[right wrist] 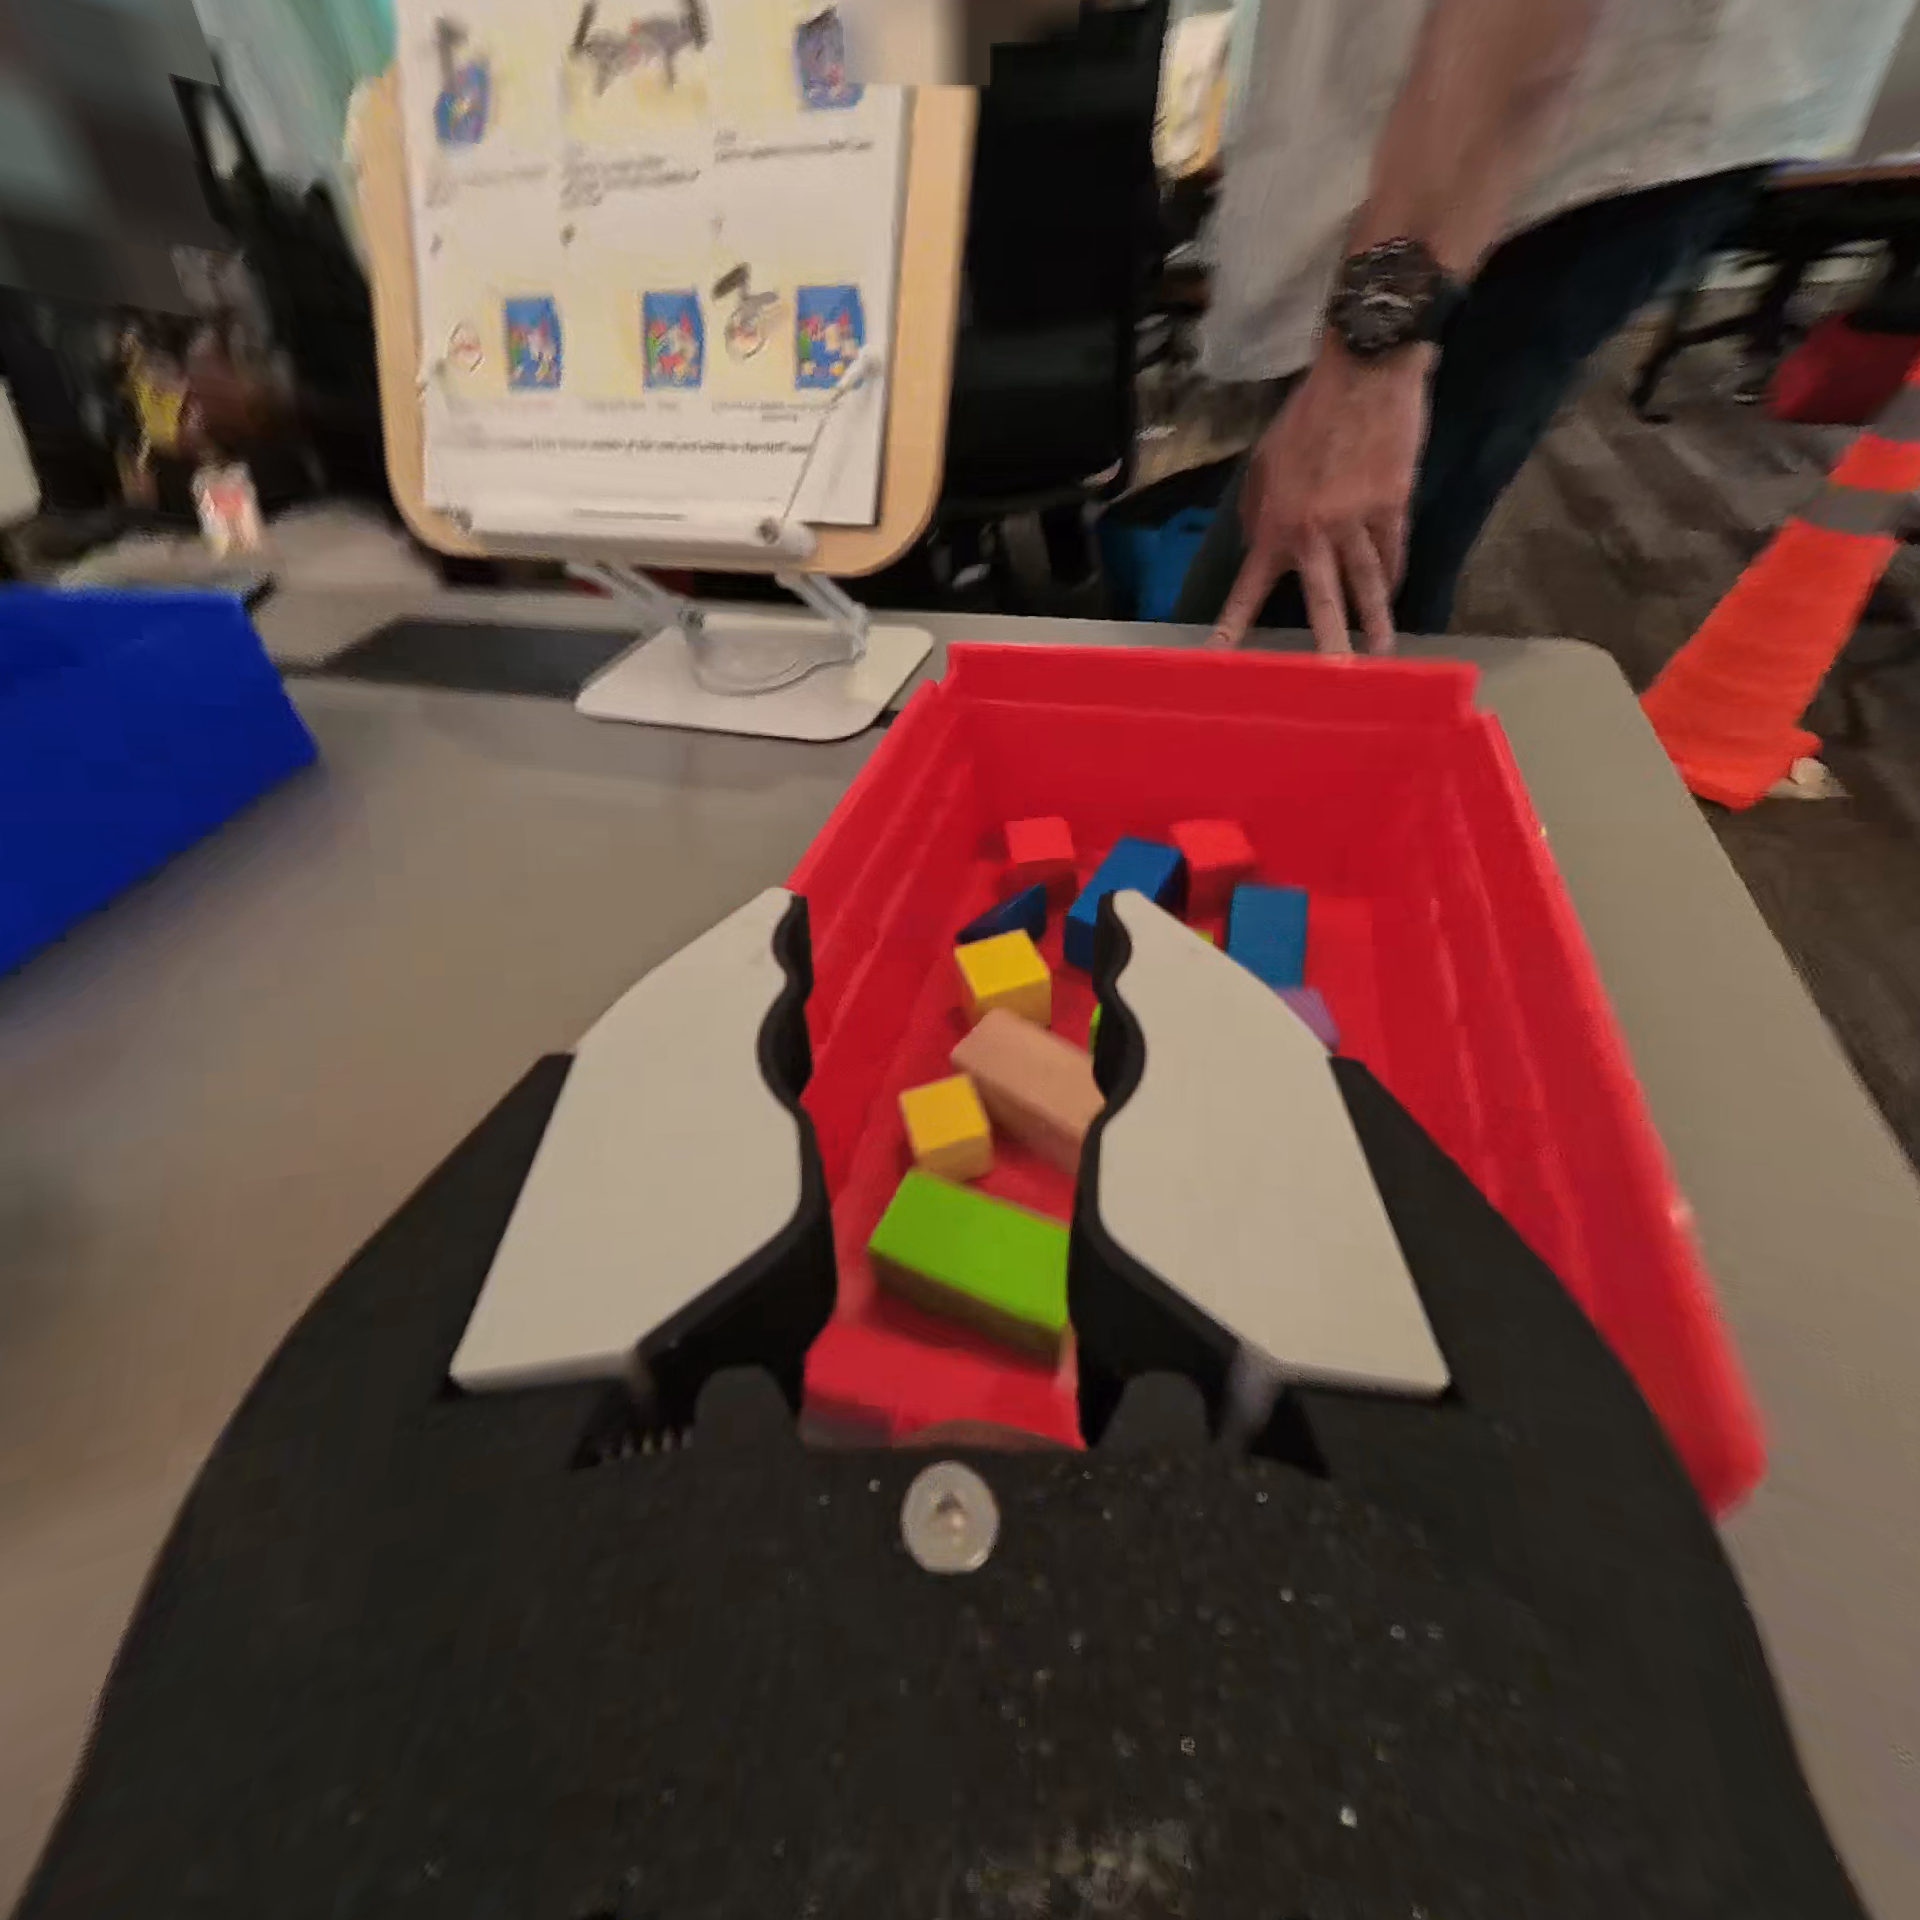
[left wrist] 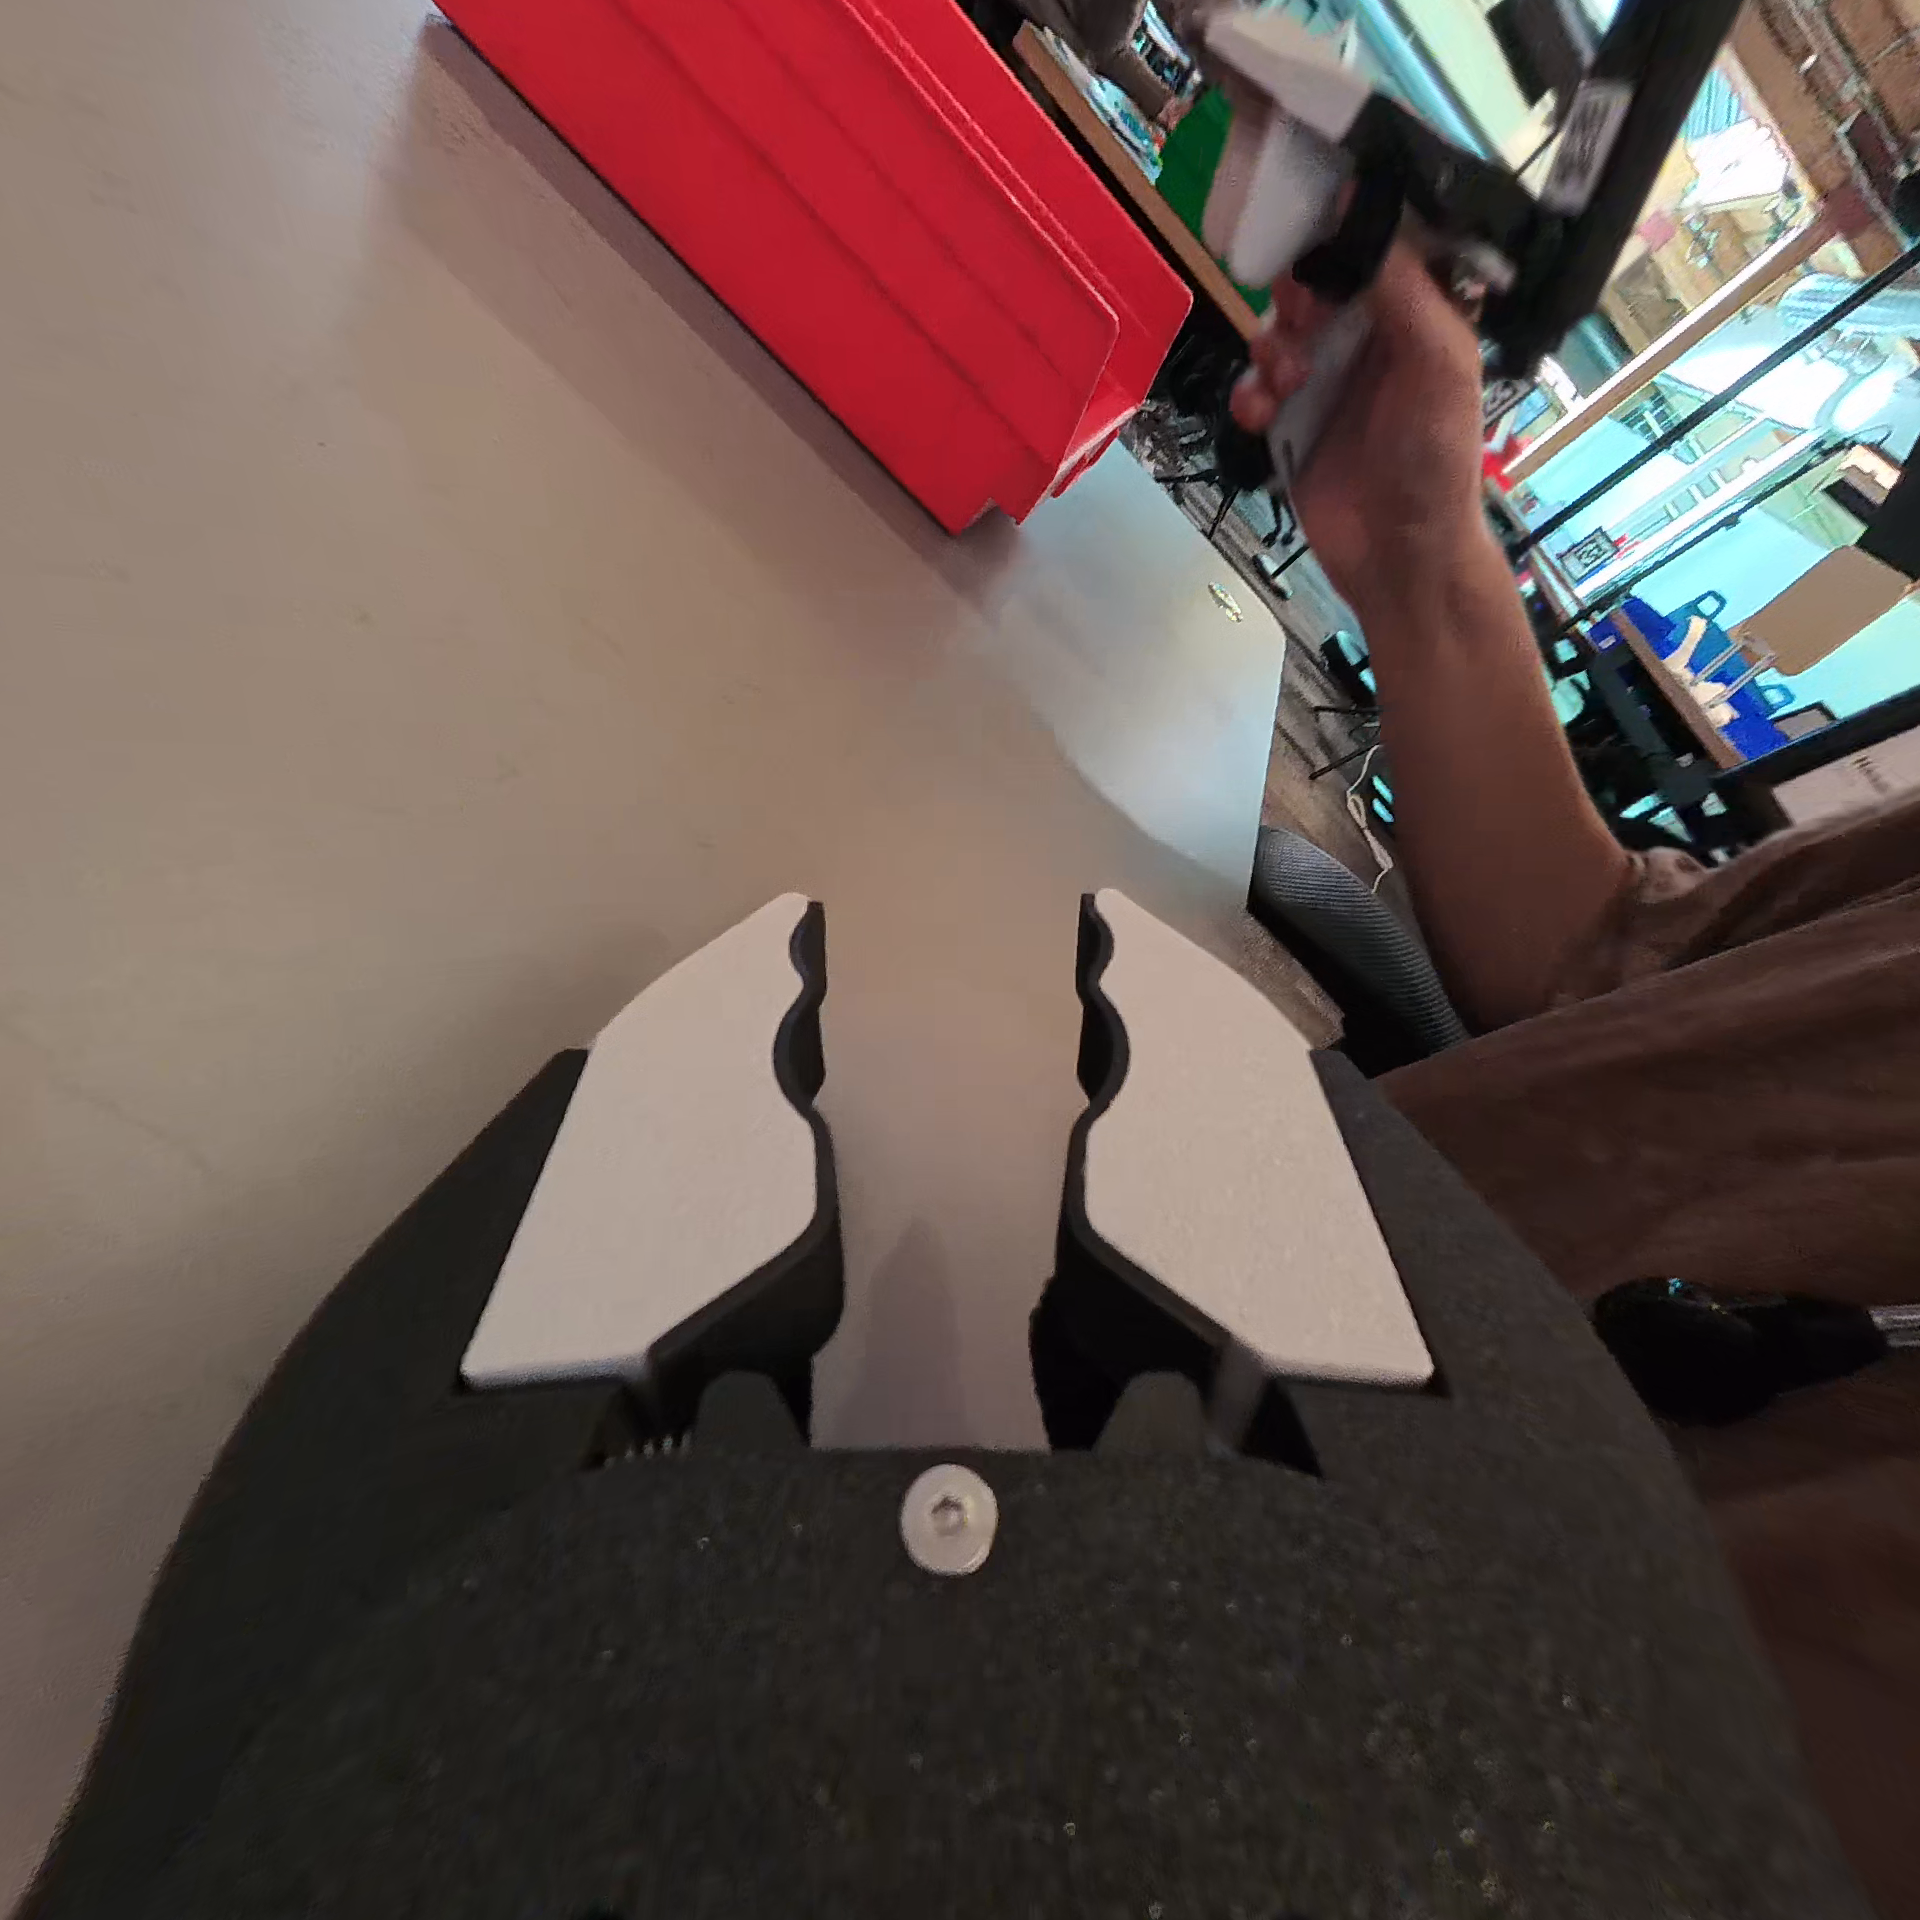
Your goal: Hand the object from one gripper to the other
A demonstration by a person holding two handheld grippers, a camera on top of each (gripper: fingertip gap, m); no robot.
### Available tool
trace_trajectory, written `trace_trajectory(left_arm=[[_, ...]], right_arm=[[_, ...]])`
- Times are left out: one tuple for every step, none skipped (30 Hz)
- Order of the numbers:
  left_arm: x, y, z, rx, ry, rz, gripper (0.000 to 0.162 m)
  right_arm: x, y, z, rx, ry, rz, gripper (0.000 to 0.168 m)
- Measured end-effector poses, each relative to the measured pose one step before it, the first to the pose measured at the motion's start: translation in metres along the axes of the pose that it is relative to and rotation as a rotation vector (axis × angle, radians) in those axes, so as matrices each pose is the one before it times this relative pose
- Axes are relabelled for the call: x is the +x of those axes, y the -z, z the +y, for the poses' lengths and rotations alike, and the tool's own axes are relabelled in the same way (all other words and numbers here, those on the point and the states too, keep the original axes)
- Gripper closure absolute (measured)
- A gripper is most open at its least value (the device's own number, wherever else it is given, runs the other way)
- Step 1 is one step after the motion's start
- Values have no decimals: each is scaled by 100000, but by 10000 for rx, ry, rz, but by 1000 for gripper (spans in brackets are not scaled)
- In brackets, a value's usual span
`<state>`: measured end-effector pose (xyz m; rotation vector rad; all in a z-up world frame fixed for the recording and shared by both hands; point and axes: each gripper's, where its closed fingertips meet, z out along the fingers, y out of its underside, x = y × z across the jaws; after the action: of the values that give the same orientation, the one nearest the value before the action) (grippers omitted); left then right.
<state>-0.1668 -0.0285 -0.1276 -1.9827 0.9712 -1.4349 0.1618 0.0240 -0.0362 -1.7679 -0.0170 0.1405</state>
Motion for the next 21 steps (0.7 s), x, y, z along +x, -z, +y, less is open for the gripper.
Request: trace_trajectory(left_arm=[[-3,-77,5,-52,-155,-22,116],[40,-101,-41,-31,-158,-15,116],[78,-111,-70,-12,-153,2,116],[91,-143,-55,-8,-142,10,116],[80,-155,-32,-5,-127,1,115],[18,-135,-42,15,-116,-44,115],[-132,-59,-165,110,-115,-169,116],[-204,12,-321,238,-91,-237,116],[-76,6,-318,232,-7,-109,116],[100,-41,-192,119,116,80,116],[159,-64,-10,-65,204,150,116],[63,26,10,-130,163,69,115],[55,179,-144,-55,5,-15,115],[162,366,-304,-32,-111,-35,115],[302,630,-483,-81,-120,9,115],[358,972,-617,-167,-140,25,115],[155,1373,-808,-201,-180,-133,115],[-182,1807,-1001,-158,-189,-327,115],[-684,2135,-1011,-223,-135,-531,115],[-1396,2313,-776,-378,29,-785,115],[-2183,2283,-369,-588,242,-1017,115]], right_arm=[[-454,1174,1425,433,-347,457,116],[-390,1095,1555,221,-196,374,117],[-151,933,1658,-40,-140,392,117],[91,828,1443,-103,91,403,117],[310,705,1005,-38,196,422,117],[224,503,570,-1,91,244,117],[-104,243,166,26,-87,-105,117],[-287,10,-122,36,-150,-345,117],[-118,-99,-219,28,-64,-289,117],[189,-88,-216,22,61,-92,117],[319,-64,-144,-8,128,45,117],[187,-24,-83,-43,124,20,117],[24,42,-50,1,121,1,117],[-51,61,15,31,134,12,117],[-123,43,125,-20,118,3,117],[-137,18,145,-51,100,6,117],[-184,9,110,-58,94,-24,118],[-186,4,31,-28,96,-26,118],[-216,-20,-4,-21,92,-60,118],[-195,-40,38,-53,78,-74,118],[-135,-66,95,-73,50,-51,119]])
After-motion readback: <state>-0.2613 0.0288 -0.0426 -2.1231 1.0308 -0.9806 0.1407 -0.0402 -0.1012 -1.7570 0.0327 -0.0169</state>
